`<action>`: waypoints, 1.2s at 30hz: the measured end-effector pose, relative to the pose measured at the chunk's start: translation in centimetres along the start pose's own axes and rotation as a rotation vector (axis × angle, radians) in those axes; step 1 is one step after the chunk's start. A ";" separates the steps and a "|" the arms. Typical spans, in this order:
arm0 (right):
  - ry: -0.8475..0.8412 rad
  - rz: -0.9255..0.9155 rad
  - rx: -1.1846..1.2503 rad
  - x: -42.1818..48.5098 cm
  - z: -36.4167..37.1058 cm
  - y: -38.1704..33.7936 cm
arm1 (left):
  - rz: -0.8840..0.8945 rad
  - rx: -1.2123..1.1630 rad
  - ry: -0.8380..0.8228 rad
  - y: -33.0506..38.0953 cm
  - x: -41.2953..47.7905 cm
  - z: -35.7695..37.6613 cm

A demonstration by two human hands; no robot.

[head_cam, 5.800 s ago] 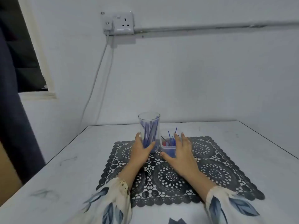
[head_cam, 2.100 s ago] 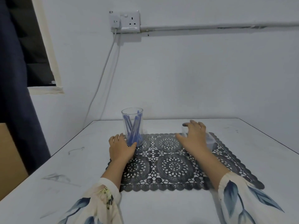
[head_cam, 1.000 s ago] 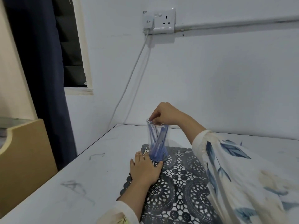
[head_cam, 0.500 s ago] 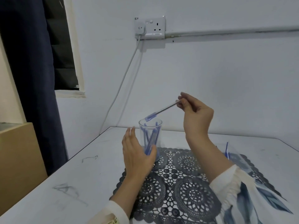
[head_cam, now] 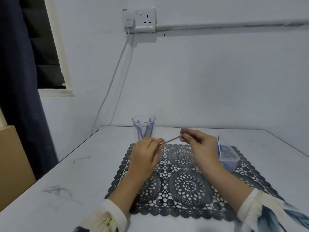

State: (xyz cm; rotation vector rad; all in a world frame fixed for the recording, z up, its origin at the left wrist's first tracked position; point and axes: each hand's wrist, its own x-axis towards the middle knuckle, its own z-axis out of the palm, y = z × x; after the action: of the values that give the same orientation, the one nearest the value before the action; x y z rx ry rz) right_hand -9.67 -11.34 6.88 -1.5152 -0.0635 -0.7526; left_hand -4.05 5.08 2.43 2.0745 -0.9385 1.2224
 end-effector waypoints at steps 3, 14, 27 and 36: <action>-0.089 -0.096 -0.278 -0.6 -1.8 1.4 | -0.015 -0.040 -0.092 -0.2 -0.3 0.2; -0.305 -0.662 -0.908 0.0 -3.5 5.3 | -0.046 -0.041 -0.247 0.3 -0.1 -0.2; -0.297 -0.796 -1.009 0.7 -4.1 5.5 | -0.222 -0.066 -0.399 1.5 0.3 -0.3; -0.384 -0.857 -1.042 0.7 -4.4 6.0 | -0.711 -0.394 -0.737 2.3 1.3 -0.9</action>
State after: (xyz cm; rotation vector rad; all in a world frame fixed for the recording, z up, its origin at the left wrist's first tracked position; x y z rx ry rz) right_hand -8.08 -16.35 1.58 -2.6745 -0.7409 -1.2508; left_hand -5.87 3.95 4.18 2.2262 -0.5497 -0.1024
